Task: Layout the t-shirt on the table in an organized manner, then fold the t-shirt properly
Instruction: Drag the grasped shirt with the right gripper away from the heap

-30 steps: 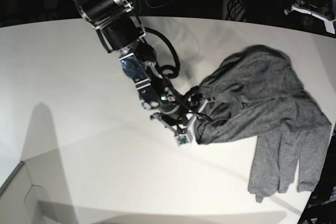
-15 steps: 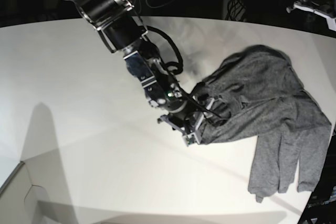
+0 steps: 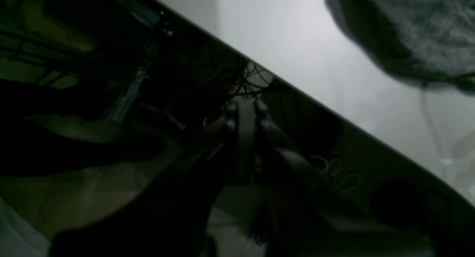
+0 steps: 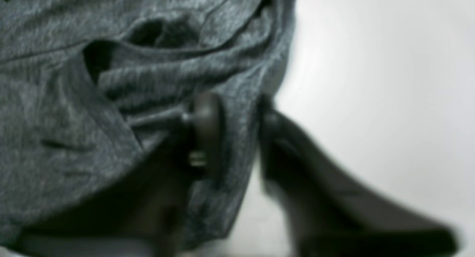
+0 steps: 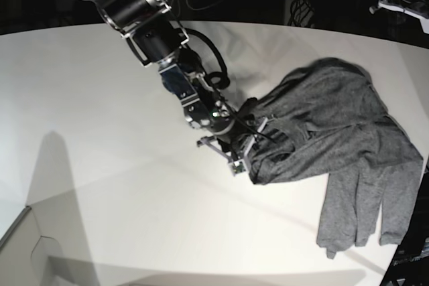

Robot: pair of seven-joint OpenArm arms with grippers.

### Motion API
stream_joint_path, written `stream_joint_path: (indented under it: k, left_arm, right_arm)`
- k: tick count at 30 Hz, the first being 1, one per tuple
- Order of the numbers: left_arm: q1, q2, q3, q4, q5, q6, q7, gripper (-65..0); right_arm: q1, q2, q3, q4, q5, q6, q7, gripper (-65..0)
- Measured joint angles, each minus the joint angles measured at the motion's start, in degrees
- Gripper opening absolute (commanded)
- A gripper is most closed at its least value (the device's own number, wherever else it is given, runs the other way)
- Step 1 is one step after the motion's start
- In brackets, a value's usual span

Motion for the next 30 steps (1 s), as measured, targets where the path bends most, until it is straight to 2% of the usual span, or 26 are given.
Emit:
stream_joint_path:
  k: [3, 7, 13, 17, 26, 30]
  left_arm:
    - [0.0, 0.0, 0.0, 0.0, -0.1, 0.0, 0.0, -65.0]
    - [0.0, 0.1, 0.0, 0.0, -0.3, 0.0, 0.0, -65.0]
    - [-0.9, 0.0, 0.0, 0.0, -0.4, 0.0, 0.0, -65.0]
    - [-2.0, 0.2, 0.1, 0.1, -4.7, 0.0, 0.0, -65.0]
    - [-3.6, 0.0, 0.1, 0.1, -13.9, 0.0, 0.0, -65.0]
    - [-4.2, 0.0, 0.1, 0.2, -14.7, 0.0, 0.1, -65.0]
  right_arm:
    - [-0.5, 0.2, 0.0, 2.3, -0.2, 0.0, -1.6, -64.8]
    - [-3.4, 1.5, 1.6, 13.0, 0.3, 0.0, -3.6, -65.0]
    - [-6.1, 9.6, 8.5, 21.9, -0.1, 0.0, -6.9, -65.0]
    - [-9.4, 14.2, 11.9, 22.9, -0.1, 0.0, -7.4, -65.0]
    - [-15.3, 20.8, 21.1, 27.9, -0.1, 0.0, -7.1, -65.0]
    - [-16.7, 22.3, 23.0, 28.1, 0.0, 0.0, -7.1, -65.0]
